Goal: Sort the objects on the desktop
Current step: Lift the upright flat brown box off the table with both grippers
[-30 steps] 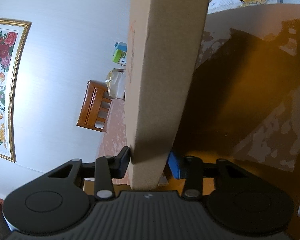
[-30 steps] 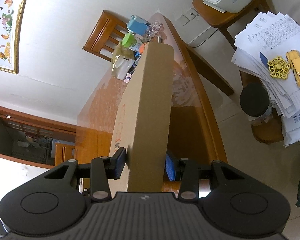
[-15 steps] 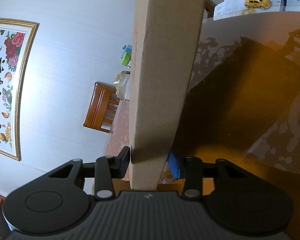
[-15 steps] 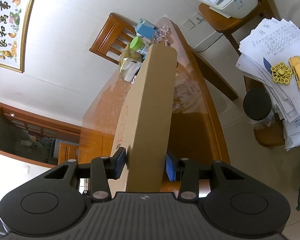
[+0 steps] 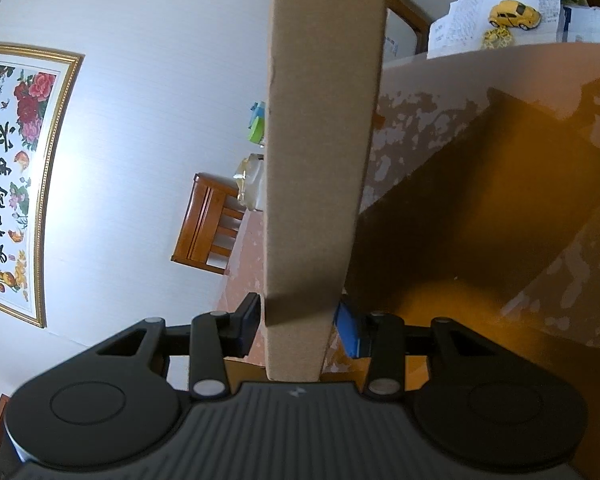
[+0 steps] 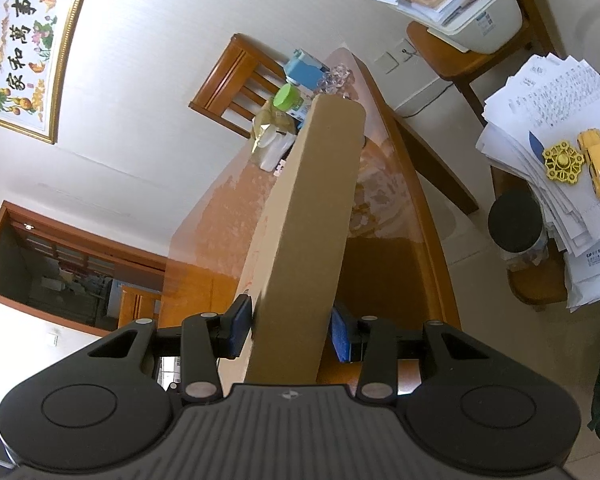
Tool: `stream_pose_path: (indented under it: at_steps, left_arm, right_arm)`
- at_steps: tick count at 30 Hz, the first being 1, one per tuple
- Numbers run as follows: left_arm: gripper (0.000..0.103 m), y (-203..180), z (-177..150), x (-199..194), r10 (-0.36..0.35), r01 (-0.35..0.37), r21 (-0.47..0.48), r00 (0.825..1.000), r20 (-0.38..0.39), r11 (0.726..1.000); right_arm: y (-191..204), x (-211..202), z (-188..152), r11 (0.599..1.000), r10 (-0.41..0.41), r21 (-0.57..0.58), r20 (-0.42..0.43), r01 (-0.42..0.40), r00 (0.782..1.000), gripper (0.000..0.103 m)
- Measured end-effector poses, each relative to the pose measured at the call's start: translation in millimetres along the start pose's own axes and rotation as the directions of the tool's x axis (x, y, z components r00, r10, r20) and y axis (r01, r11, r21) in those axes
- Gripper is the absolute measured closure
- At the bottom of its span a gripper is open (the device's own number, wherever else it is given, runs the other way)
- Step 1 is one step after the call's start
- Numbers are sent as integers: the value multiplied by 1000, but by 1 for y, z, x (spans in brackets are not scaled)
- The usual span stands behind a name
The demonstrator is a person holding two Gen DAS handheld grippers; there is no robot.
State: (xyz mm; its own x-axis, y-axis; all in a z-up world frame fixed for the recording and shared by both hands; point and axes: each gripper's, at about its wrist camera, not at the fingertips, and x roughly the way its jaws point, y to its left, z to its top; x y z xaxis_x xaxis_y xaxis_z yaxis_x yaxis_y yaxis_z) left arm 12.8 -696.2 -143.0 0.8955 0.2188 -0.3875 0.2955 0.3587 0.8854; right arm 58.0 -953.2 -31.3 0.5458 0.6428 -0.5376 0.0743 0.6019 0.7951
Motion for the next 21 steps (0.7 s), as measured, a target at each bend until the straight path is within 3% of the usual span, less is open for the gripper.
stream_pose_path:
  at_steps: [11,14,16,21]
  left_arm:
    - [61,10,0,19,26,-27,14,999,24,1000]
    - [61,10,16,-16,45,-46,26,998,36,999]
    - [61,-4,8,-51,58,-59,28,998,40,998]
    - [61,1,8,-55,77,-78,24,996,38,997]
  right_arm:
    - [9,-15,-3,1000,10,-26,27,-9,1000,56]
    - [12,-20,-3,999,13,-41,30,-11,999,56]
    - [14,-22,-3,999,14,-50,33,-12,999,56]
    - [22,-25,-2,997,21,-76,36,-19,999,56]
